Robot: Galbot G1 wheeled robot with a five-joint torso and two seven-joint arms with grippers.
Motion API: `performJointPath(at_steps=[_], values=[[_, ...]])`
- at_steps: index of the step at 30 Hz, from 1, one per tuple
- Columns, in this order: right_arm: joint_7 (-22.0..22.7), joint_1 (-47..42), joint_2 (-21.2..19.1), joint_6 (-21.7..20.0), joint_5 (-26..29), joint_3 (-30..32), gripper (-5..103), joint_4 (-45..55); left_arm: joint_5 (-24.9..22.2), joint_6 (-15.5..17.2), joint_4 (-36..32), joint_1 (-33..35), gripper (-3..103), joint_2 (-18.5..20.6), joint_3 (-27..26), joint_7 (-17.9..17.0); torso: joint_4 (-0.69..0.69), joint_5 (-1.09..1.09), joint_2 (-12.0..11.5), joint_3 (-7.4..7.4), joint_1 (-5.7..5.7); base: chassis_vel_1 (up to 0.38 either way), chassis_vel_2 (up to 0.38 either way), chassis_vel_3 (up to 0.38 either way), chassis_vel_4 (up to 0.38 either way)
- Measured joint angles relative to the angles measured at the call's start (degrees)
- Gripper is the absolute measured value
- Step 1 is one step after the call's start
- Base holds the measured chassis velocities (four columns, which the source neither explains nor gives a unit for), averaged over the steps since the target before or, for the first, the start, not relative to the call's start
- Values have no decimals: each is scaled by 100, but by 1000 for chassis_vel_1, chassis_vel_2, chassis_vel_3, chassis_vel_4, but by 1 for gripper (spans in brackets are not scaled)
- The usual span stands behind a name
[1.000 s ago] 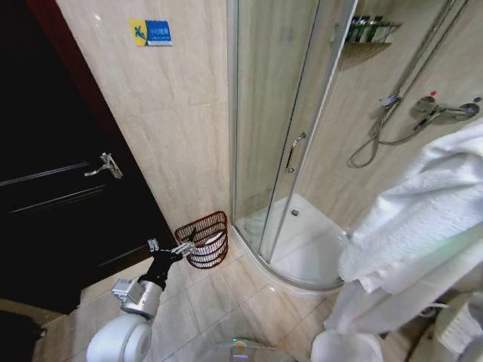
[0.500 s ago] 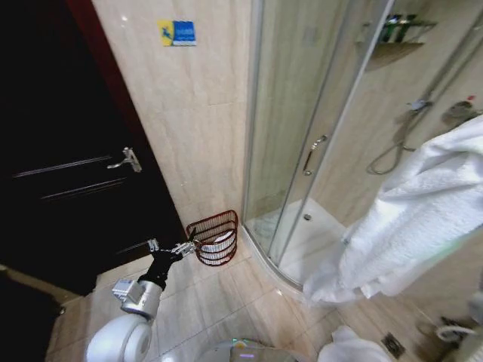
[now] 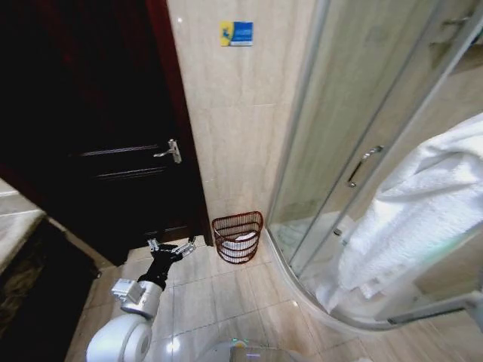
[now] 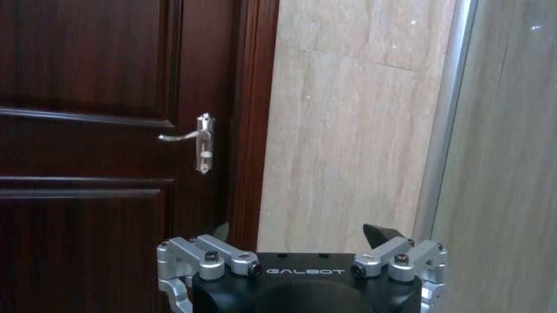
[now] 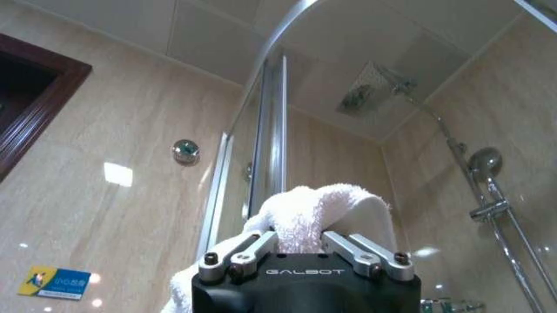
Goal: Discard the used towel into the hamper.
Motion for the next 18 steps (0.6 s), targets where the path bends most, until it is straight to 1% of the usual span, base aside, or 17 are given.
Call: performJointPath(at_steps=[5,8,11,12,14,15,16,17,18], values=[[-15,14,0,-2,-14,-21,9,0,0,0,0,-1,100,0,0,0,-1,0,0,0,0,33,23,-52,-39],[-55,44,-2,-27,-43,-52,9,0,0,0,0,-1,100,0,0,0,1,0,0,-1,-1,90,106,-96,-113],[-67,51,-4,-40,-48,-62,9,0,0,0,0,0,100,0,0,0,2,-2,0,0,0,170,158,-139,-170],[-68,52,-4,-41,-48,-63,9,0,0,0,0,0,100,0,0,0,3,1,0,0,0,181,228,-183,-187],[-69,59,-5,-35,-50,-94,9,0,0,0,1,-1,100,1,-1,0,2,-10,0,-1,-1,202,233,-200,-226],[-65,75,-7,-21,-51,-156,9,1,0,0,0,-1,100,1,-1,0,2,-4,0,0,0,227,159,-216,-225],[-65,75,-7,-21,-51,-156,9,1,0,0,0,-1,100,1,-1,0,2,-4,0,0,0,227,159,-216,-225],[-59,82,-8,-17,-51,-191,9,0,0,0,0,-1,100,2,-2,-1,2,5,0,0,0,201,159,-216,-165],[-56,85,-8,-16,-51,-211,9,1,0,0,0,-1,100,3,-2,0,1,-2,0,0,0,201,152,-181,-165]])
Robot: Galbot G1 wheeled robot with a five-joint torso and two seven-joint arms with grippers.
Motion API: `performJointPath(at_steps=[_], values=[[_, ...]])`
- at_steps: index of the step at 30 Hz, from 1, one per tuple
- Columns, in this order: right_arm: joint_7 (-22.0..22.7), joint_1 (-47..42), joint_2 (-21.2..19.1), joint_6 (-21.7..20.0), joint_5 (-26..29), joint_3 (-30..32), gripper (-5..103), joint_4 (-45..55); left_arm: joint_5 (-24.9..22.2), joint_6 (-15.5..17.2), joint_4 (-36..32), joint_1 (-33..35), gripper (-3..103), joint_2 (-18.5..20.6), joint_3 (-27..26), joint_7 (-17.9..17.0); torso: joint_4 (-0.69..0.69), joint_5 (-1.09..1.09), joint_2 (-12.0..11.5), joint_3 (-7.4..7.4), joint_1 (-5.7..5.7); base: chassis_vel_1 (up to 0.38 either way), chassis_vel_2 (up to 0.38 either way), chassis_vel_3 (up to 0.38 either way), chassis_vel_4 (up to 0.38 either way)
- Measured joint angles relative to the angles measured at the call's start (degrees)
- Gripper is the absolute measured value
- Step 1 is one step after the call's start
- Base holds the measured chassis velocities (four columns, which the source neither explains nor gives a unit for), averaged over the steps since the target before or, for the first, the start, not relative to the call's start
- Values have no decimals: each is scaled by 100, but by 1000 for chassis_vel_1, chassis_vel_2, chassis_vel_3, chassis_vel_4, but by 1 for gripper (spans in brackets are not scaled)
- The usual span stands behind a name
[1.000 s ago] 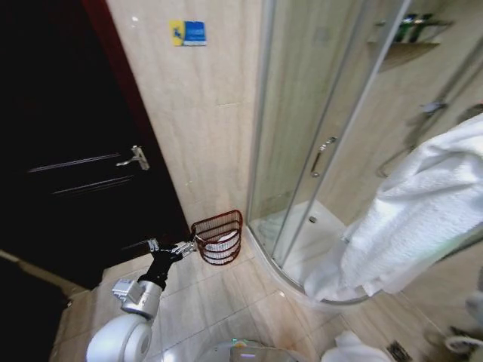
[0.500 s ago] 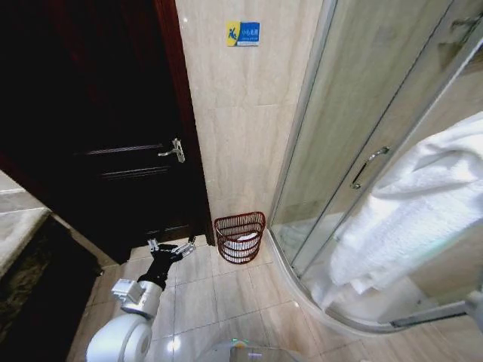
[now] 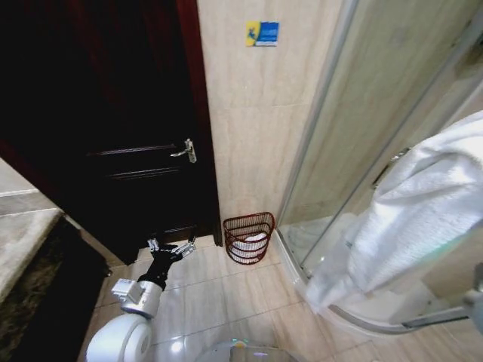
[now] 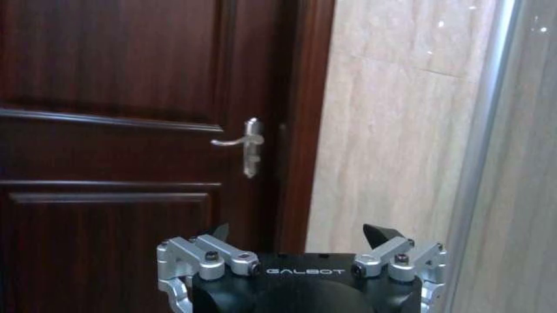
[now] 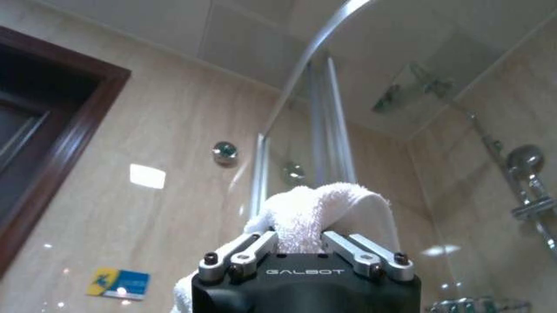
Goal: Discard the used towel into the hamper.
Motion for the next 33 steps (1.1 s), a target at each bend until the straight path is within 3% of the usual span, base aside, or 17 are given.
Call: performJointPath(at_steps=[2,4,9,16,18,19,24,33], values=[[0,7,-2,10,-1,-9,9,3,0,0,0,0,100,1,-1,-1,1,-11,0,0,1,147,152,-93,-101],[1,8,-2,13,-2,-20,9,2,0,0,0,1,100,1,-1,-1,3,3,-3,-2,-2,84,45,-59,-52],[-176,64,-63,78,-17,-484,9,-1,0,0,0,0,100,-3,2,0,1,6,-46,-23,-21,-33,-20,35,28],[-196,116,-106,88,-20,-582,9,-2,0,0,0,0,100,-3,3,1,-2,2,-100,-51,-48,-21,-3,58,55],[-155,360,-311,10,-20,-803,9,-2,0,0,0,0,100,0,2,2,-4,0,-125,-65,-60,70,47,19,37],[-133,485,-409,-28,-19,-892,9,-1,0,0,0,0,100,-2,1,1,4,-4,-135,-71,-65,94,57,25,50],[-95,701,-577,-110,3,-1063,9,-1,0,0,0,-1,100,0,1,1,-1,2,-170,-90,-80,94,96,65,73],[-50,1909,-1286,-269,293,-1463,9,-88,0,0,0,0,100,-2,1,1,4,-3,-224,-120,-101,78,85,91,87]])
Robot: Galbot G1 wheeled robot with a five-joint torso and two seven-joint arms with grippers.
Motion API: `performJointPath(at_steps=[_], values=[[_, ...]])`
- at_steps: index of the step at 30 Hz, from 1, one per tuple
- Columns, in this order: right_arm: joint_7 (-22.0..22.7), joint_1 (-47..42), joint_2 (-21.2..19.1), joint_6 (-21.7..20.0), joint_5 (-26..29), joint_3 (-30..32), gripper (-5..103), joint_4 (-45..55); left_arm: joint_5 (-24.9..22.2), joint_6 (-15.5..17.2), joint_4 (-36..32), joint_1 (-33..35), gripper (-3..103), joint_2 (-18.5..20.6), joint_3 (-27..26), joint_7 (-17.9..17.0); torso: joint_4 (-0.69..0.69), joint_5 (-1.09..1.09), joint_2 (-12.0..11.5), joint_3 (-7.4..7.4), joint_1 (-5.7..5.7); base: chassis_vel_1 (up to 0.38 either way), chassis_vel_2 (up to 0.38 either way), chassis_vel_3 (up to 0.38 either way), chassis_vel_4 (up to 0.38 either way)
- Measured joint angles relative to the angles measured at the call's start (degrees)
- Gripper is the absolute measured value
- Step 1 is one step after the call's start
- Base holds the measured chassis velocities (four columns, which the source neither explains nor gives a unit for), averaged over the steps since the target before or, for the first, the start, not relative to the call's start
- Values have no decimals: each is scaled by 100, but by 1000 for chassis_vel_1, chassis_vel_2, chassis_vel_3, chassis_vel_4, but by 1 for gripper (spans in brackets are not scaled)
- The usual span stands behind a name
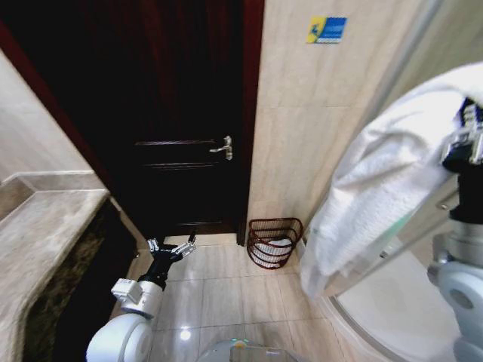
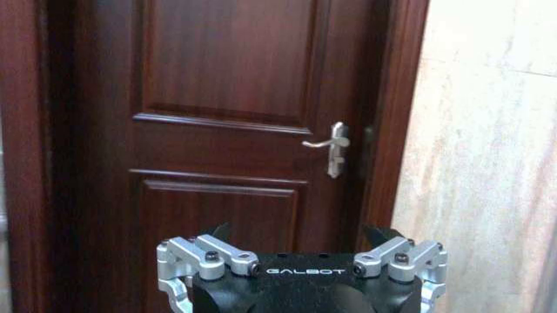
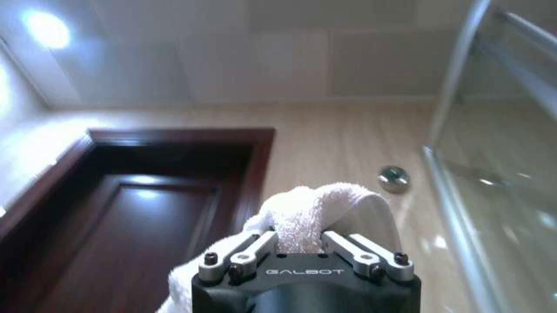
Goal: Discard the used towel into the hamper.
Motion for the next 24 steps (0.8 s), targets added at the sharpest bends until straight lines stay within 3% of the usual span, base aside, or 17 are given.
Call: performJointPath(at_steps=[13,24], values=[[-291,1484,-529,-140,292,-895,9,-970,0,0,0,0,100,0,0,0,-4,4,34,17,15,3,4,5,4],[-443,2346,-311,-97,95,-1820,9,-1854,0,0,0,0,100,0,1,0,-5,4,377,201,174,0,0,0,0]])
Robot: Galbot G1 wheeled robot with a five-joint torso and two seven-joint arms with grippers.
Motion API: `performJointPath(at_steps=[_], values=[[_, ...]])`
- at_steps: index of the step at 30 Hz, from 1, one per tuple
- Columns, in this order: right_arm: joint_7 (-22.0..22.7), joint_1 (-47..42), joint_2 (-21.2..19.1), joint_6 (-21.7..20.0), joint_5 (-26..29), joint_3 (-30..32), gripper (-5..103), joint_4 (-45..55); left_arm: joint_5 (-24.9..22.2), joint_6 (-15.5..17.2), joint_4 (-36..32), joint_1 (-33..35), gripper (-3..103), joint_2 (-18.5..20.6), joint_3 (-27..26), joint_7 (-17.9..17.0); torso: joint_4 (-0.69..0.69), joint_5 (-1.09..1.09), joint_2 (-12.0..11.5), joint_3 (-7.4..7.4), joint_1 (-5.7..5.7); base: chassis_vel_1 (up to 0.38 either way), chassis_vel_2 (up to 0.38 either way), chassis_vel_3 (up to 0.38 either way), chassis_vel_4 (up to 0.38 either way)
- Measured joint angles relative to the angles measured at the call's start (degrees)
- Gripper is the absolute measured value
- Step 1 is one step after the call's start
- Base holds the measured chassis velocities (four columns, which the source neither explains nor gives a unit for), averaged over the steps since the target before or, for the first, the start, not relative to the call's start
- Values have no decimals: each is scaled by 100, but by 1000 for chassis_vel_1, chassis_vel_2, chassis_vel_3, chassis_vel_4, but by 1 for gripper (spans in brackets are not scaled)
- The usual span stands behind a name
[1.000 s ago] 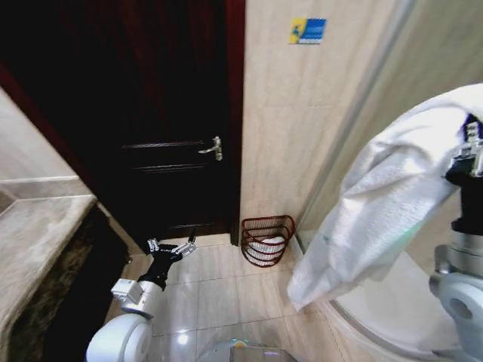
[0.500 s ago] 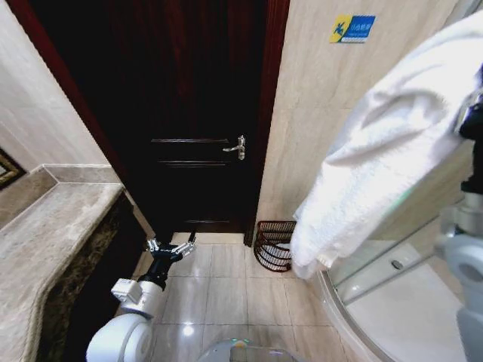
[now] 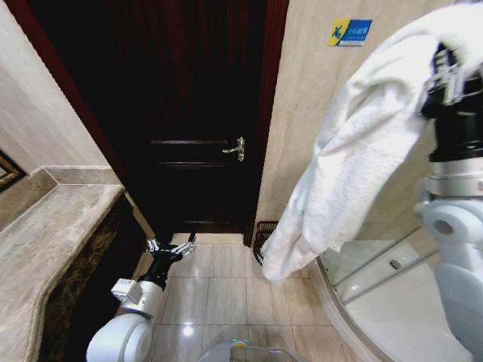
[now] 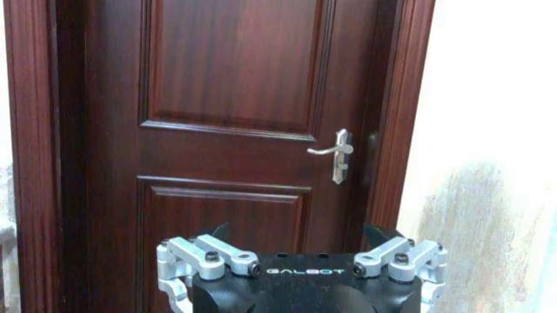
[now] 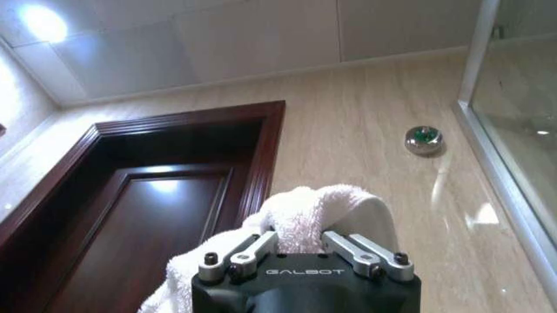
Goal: Discard the used towel into the hamper.
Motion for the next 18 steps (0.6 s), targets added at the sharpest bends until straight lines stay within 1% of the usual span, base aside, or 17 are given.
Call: performJointPath(at_steps=[5,10,15,18], values=[[-102,580,128,109,-183,-469,9,-443,0,0,0,0,100,0,0,0,1,-2,69,40,30,0,0,0,0],[-133,1090,305,217,-377,-862,9,-941,0,0,0,0,100,0,0,0,0,0,79,46,34,0,0,0,0],[-137,1343,465,240,-512,-1011,9,-1267,0,0,0,0,100,0,0,0,1,0,78,45,34,0,0,0,0],[-129,1416,570,163,-554,-1032,9,-1342,0,0,0,0,100,0,0,0,1,0,73,43,33,0,0,0,0]])
